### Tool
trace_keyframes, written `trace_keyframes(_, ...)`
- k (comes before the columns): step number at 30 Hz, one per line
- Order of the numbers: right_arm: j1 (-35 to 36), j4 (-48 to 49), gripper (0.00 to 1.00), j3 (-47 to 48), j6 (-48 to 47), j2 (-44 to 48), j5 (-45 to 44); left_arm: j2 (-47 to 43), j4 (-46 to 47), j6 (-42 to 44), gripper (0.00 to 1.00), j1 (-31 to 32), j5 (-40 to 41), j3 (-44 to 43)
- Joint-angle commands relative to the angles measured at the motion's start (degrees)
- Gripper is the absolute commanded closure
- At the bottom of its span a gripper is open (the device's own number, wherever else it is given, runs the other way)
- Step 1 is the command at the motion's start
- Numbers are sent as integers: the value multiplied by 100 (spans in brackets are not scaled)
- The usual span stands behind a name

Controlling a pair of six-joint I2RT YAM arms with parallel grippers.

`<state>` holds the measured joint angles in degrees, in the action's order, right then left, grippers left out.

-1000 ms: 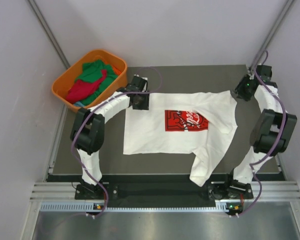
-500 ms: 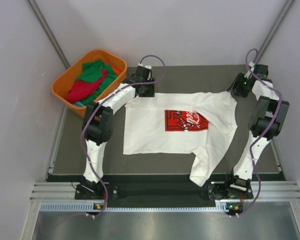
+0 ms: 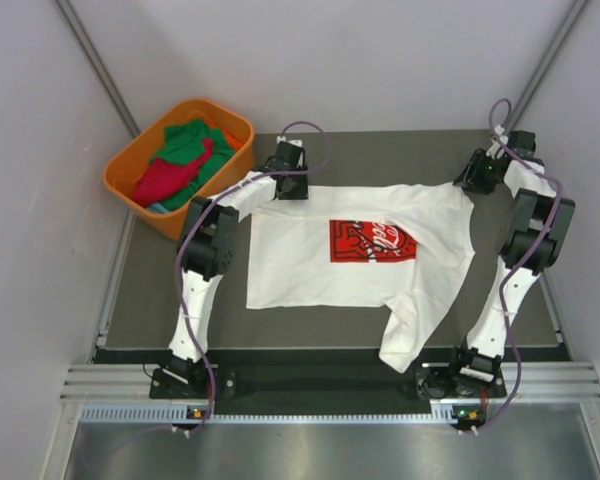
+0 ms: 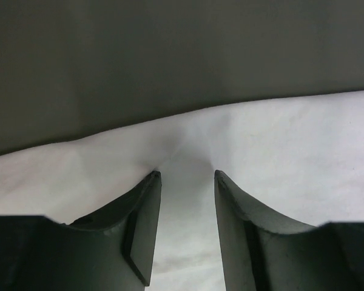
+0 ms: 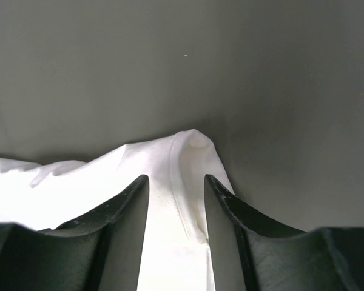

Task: Fold and stack the t-shirts
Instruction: Fold the tshirt

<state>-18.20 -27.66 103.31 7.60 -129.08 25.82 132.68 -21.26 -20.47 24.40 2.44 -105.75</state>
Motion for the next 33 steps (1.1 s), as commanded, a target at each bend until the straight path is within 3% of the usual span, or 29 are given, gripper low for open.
trace_keyframes(1,-26,112,60,173,-74,-30,256,100,209,43,54,-23,248,28)
trace_keyframes(5,-61,278,69,24,66,22,353,91,236,-1,54,-23,301,125)
trace_keyframes(6,-70,331,78,-55,110,66,362,91,227,-27,54,-23,327,143)
trace_keyframes(11,-175,648,99,-688,321,584,-15,91,140,-124,54,-15,441,231)
trace_keyframes(15,-430,770,100,-1119,707,1050,-779,73,25,-142,53,-15,740,283)
trace_keyframes(20,-536,947,100,-1594,1033,1473,-1035,91,-133,-133,53,-23,978,257)
trace_keyframes(33,-536,885,100,-1972,1586,1201,-1527,100,-230,-177,52,-6,742,135)
